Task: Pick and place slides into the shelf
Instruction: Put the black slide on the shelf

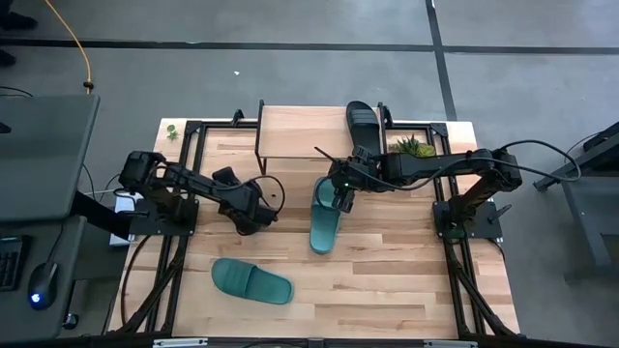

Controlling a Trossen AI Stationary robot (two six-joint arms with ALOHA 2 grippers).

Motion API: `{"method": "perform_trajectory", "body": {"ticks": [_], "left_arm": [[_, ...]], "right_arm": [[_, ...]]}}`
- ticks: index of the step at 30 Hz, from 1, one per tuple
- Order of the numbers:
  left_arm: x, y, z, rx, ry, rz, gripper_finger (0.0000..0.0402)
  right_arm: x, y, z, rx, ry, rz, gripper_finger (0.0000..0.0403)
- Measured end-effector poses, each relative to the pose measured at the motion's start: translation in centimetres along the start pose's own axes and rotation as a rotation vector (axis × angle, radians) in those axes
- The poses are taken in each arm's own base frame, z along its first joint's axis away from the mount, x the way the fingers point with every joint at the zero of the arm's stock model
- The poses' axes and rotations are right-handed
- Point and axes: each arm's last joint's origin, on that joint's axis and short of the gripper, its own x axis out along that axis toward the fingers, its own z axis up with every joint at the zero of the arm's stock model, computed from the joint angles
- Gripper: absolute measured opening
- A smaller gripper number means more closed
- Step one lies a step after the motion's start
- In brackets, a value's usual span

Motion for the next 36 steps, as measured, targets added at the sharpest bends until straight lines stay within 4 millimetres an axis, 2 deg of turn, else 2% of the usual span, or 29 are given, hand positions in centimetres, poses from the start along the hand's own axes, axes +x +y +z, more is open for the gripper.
{"method": "perform_trajectory", "body": {"ticks": [5,11,15,20,26,36], "left_arm": [[-0.7,1.0,-0.3,-0.023,-0.026,0.007,0.0010],[-1.8,2.7,-1.0,-0.063,-0.077,0.006,0.0013],[-2.5,4.0,-1.5,-0.105,-0.124,-0.026,0.0005],[-3.3,5.5,-2.3,-0.148,-0.173,-0.055,0.0019],[-4.0,6.8,-3.1,-0.197,-0.225,-0.096,0.0006],[-7.4,8.4,-1.3,-0.225,-0.371,-0.178,0.0021]], "right_arm": [[0.0,0.1,0.1,-0.061,-0.007,-0.004,0.0227],[-0.4,1.0,0.5,-0.136,-0.070,0.022,0.0227],[-1.0,2.3,1.0,-0.222,-0.157,0.091,0.0227],[-2.0,4.2,1.5,-0.378,-0.272,0.140,0.0227],[-3.4,6.7,1.2,-0.566,-0.368,0.105,0.0227],[-4.8,8.6,1.0,-0.664,-0.448,0.038,0.0227]]}}
